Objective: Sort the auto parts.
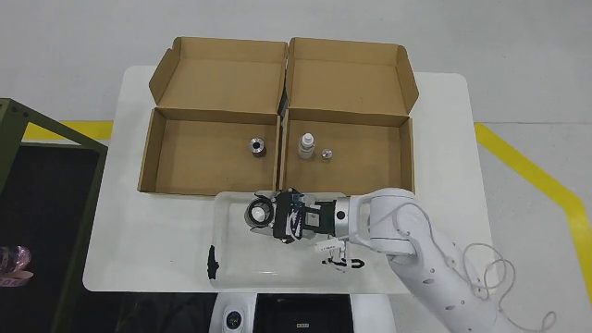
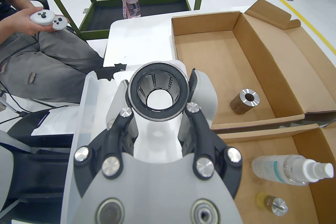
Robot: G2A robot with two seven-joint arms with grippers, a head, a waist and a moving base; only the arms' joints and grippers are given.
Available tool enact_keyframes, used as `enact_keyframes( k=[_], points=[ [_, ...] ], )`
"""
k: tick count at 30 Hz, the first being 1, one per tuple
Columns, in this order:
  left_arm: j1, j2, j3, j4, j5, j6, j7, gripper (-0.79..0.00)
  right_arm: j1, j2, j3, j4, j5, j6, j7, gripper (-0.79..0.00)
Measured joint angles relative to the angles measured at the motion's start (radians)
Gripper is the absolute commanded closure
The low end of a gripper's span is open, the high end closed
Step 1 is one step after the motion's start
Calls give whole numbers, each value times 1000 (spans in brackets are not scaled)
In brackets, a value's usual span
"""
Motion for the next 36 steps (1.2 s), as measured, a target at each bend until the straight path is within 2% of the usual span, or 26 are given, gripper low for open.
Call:
enact_keyframes(
  k=[16,36],
  points=[
    [0,0,0,0,0,0,0,-785,93,-14,-39,80,76,69,-19,0],
    [0,0,0,0,0,0,0,-785,329,-73,-169,272,8,195,-9,0]
  ],
)
